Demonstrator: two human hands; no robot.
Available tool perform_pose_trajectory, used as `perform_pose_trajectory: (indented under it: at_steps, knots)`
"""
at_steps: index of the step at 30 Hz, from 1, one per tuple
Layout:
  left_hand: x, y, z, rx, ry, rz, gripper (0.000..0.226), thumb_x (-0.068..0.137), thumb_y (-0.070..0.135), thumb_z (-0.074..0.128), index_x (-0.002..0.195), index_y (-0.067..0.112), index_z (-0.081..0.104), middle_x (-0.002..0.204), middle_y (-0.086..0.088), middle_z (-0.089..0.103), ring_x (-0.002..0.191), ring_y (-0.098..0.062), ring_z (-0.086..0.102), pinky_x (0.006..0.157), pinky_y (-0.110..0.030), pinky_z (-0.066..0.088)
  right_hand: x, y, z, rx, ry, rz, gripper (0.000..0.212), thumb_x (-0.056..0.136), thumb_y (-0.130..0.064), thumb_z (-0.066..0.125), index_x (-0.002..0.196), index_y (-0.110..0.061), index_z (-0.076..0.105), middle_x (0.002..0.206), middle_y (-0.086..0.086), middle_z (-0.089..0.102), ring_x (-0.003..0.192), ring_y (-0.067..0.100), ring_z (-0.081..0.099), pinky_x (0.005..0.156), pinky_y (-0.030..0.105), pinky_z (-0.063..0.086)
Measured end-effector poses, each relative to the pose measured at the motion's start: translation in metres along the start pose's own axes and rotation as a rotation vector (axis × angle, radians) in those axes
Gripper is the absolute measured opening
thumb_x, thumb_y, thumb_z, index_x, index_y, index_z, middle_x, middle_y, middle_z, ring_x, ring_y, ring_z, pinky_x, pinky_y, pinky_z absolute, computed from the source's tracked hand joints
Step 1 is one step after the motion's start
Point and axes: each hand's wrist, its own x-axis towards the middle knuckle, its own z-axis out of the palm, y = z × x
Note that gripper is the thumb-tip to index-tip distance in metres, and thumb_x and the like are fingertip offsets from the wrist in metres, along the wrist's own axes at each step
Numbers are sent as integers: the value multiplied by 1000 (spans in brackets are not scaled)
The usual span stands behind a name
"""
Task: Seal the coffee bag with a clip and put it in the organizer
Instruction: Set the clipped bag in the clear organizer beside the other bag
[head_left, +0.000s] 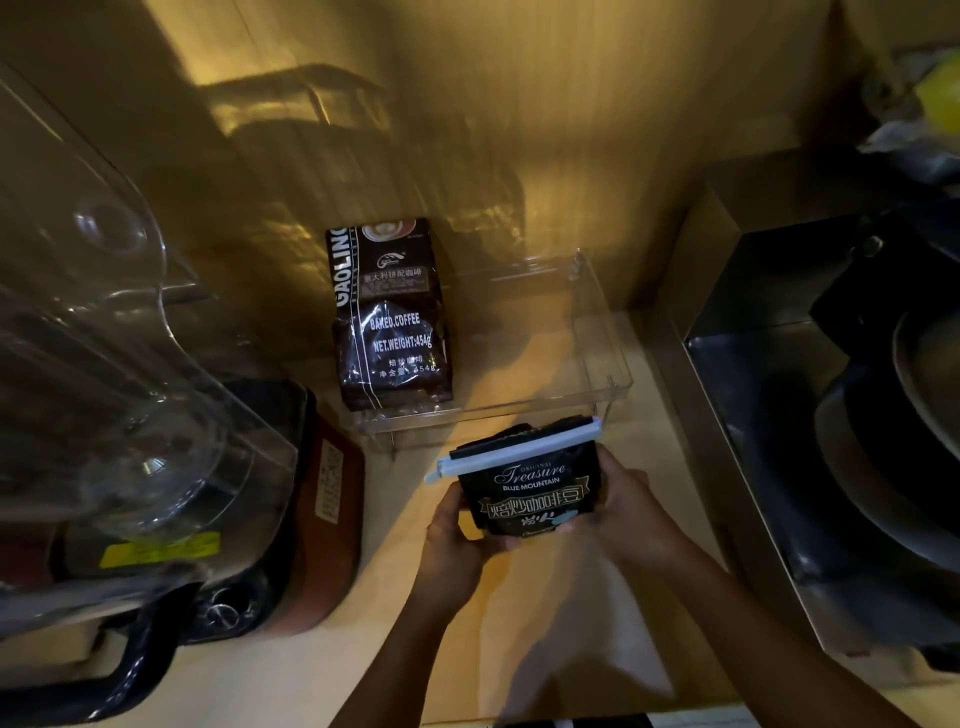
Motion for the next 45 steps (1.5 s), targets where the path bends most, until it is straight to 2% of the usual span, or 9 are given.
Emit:
perform_pose_trajectory:
  at_steps: [2, 5, 7, 12, 16, 21, 28, 37, 45]
  knots:
    - [-3, 17, -1, -19, 33, 33, 66, 57, 2, 80, 100, 42, 51, 102, 12, 61, 93, 8, 52, 78, -20, 45, -4, -17, -11, 9, -15, -69, 79, 58, -13, 81, 112, -55, 41, 122, -7, 54, 120, 19, 44, 94, 45, 46]
    - [-6, 49, -5, -43, 67, 113, 65, 55, 5, 82, 108, 29, 54, 104, 4, 65, 98, -8, 55, 89, -42, 45, -9, -47, -30, 35, -24, -143, 77, 58, -12, 83, 100, -62, 43, 112, -18, 58, 104, -1, 54, 77, 19, 49]
    - [-6, 69, -9, -32, 74, 184, 68, 54, 5, 83, 114, 20, 53, 106, 0, 65, 100, -16, 55, 90, -45, 45, -11, -65, -41, 34, 1, -184, 77, 55, -13, 85, 96, -63, 43, 107, -21, 58, 96, -8, 55, 67, 12, 48]
    - [5, 114, -19, -36, 85, 296, 71, 55, 9, 83, 118, 21, 51, 109, 13, 62, 97, 10, 53, 77, -5, 43, -5, -104, -64, -23, 92, -304, 68, 52, -15, 86, 93, -52, 46, 97, -29, 53, 91, -27, 44, 66, 7, 39]
    - [23, 135, -17, -62, 107, 293, 71, 60, 4, 80, 122, 18, 47, 113, 9, 61, 105, 2, 54, 86, -14, 47, 14, -121, -77, -27, 99, -334, 69, 55, -16, 84, 101, -48, 43, 101, -28, 48, 100, -9, 44, 77, 16, 32]
    - [52, 147, -7, -5, 128, 307, 75, 66, -3, 74, 128, 19, 38, 122, -2, 59, 114, -12, 53, 97, -37, 47, 49, -117, -85, -139, 202, -255, 82, 52, -28, 86, 120, -38, 41, 131, 6, 44, 128, 26, 26, 100, 49, 29]
    - [80, 136, 16, 288, 236, 269, 64, 67, 5, 75, 120, 19, 42, 118, -5, 62, 108, -25, 56, 85, -40, 49, 75, -94, -76, -134, 222, -128, 84, 58, -20, 83, 127, -33, 37, 133, 12, 28, 128, 32, 17, 103, 49, 28]
    - [71, 139, 31, 192, 410, 327, 65, 72, 25, 75, 118, 28, 30, 123, 1, 58, 106, -13, 58, 77, -28, 47, 75, -88, -69, -301, 353, -327, 74, 68, -24, 76, 130, -24, 35, 130, 1, 46, 121, 18, 29, 97, 38, 27]
    - [84, 148, 35, 42, 449, 284, 60, 72, 15, 76, 115, 22, 35, 118, -9, 59, 107, -21, 57, 88, -44, 50, 76, -89, -54, -284, 485, -429, 58, 72, -13, 74, 117, -14, 38, 119, 8, 49, 104, 19, 49, 77, 31, 41]
